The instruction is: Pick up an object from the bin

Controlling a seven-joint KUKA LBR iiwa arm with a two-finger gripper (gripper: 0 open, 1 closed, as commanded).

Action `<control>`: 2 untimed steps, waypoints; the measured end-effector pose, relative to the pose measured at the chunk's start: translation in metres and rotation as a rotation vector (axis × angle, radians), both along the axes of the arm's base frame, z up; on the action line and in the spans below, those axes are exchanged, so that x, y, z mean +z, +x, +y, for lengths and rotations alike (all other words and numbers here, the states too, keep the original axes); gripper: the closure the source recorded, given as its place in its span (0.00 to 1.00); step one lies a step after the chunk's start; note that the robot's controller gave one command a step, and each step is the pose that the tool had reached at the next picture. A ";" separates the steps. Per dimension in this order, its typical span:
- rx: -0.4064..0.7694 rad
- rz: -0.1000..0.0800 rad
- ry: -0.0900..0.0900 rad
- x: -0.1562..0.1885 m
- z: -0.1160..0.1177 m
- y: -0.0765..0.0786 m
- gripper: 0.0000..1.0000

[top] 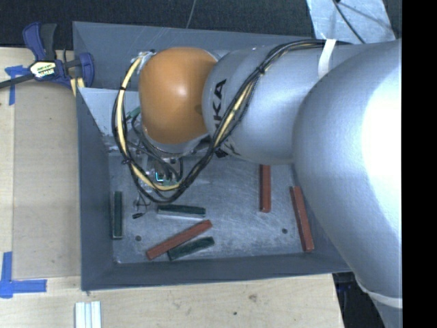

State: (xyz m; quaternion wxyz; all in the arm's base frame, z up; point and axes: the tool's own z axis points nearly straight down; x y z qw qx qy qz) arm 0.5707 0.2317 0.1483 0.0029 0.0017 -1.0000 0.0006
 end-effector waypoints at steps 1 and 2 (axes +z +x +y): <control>-0.003 -0.008 0.002 0.005 -0.001 0.002 0.00; 0.109 -0.012 0.005 -0.007 -0.015 -0.001 0.00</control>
Offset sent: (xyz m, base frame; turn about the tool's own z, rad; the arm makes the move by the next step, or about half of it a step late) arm -0.0070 -0.0626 -0.0410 -0.3284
